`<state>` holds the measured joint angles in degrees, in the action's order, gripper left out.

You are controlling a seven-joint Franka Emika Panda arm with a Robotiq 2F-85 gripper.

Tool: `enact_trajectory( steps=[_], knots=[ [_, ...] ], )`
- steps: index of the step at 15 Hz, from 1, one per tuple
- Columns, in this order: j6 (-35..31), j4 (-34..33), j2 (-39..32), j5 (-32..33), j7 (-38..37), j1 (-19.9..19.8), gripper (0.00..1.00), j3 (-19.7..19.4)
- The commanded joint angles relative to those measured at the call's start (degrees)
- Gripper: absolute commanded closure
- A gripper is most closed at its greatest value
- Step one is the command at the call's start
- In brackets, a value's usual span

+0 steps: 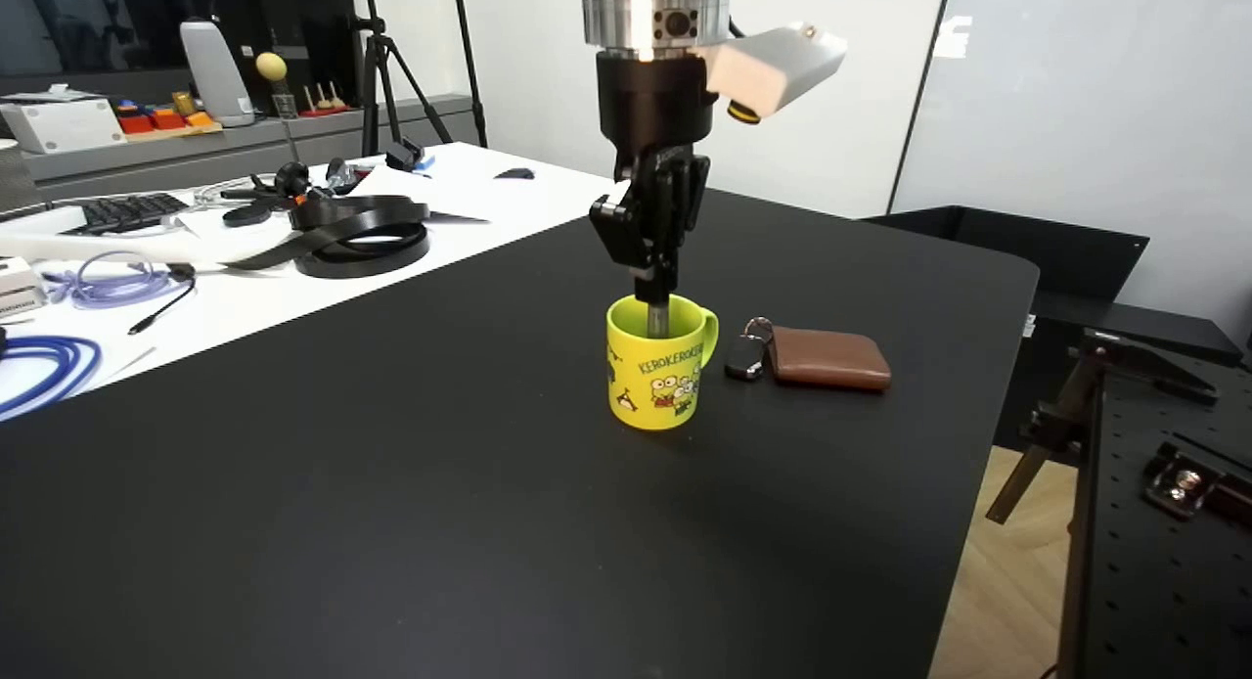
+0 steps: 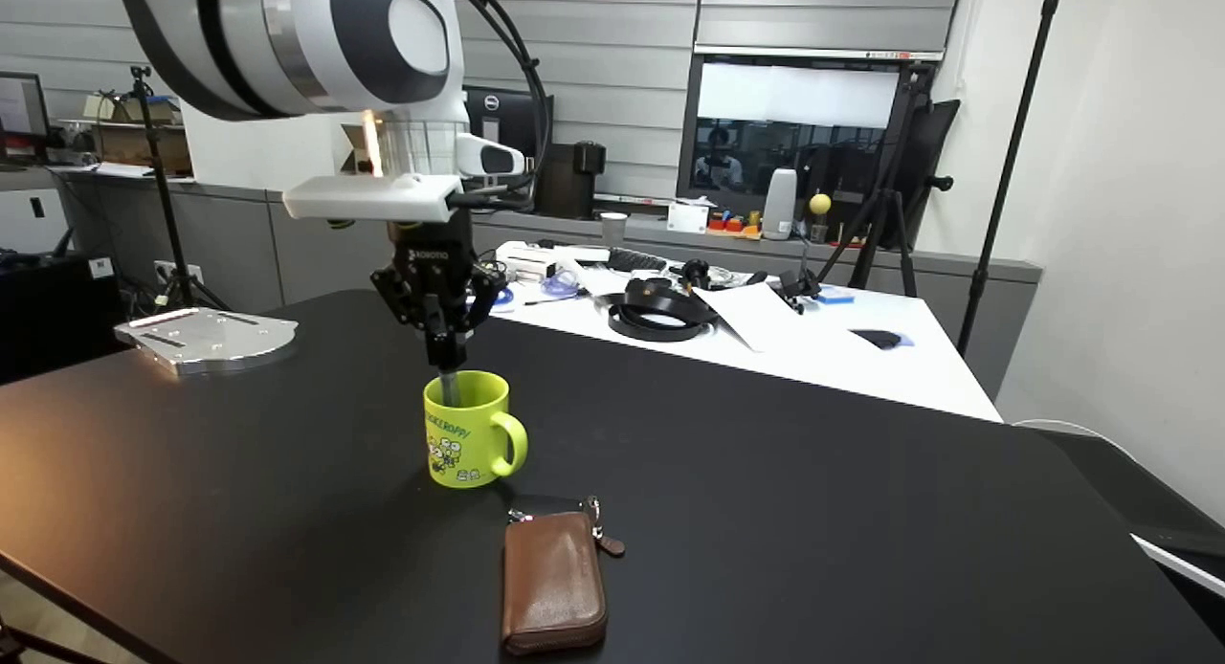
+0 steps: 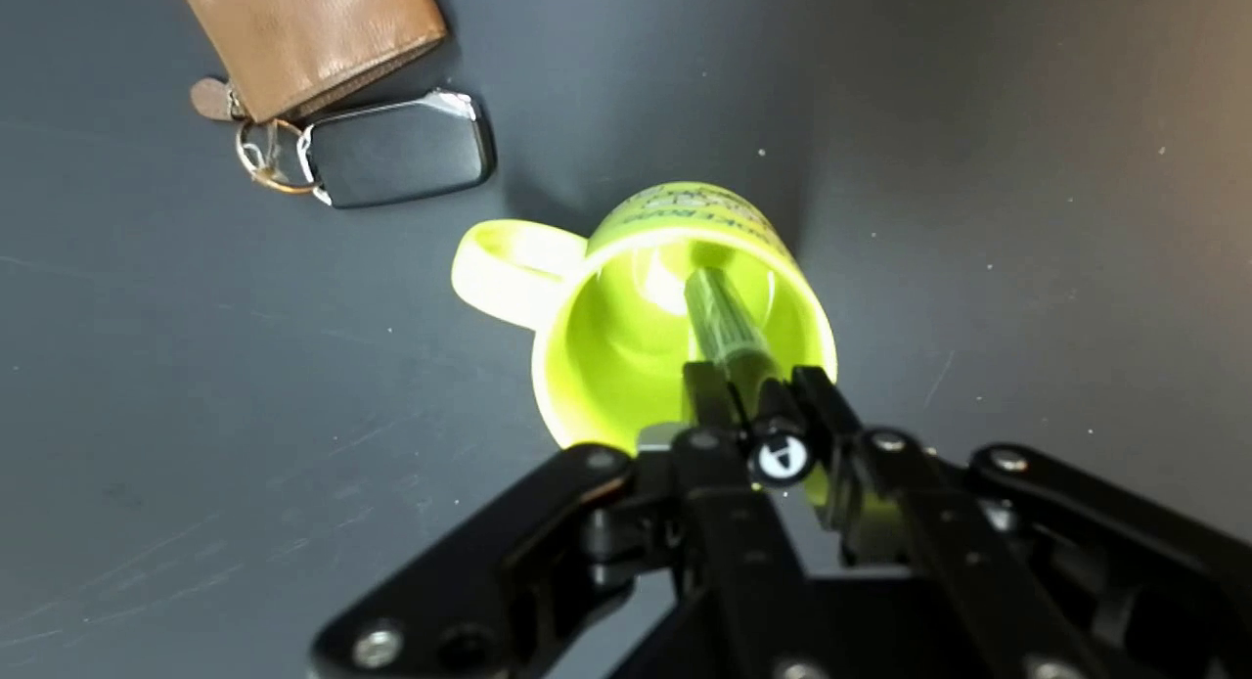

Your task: Put the marker inside the mug

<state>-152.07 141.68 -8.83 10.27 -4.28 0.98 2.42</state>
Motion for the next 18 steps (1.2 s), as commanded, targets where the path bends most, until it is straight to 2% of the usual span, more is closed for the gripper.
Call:
enact_trajectory(
  steps=[1,2,8,9,14,18],
  knots=[
    [-2.2,-0.6,-0.6,-0.7,1.3,0.4,0.53,-0.9],
    [-2.6,-0.5,-0.5,-0.7,1.5,0.4,0.48,-0.9],
    [-2.3,0.5,1.3,-0.2,1.0,0.6,0.06,-1.6],
    [-2.0,0.5,1.5,0.8,0.1,0.7,0.02,-2.0],
    [-0.8,0.8,2.3,-2.0,0.9,0.2,0.0,-1.9],
    [4.2,0.9,4.0,-4.2,1.3,0.3,0.0,-1.6]
  ],
)
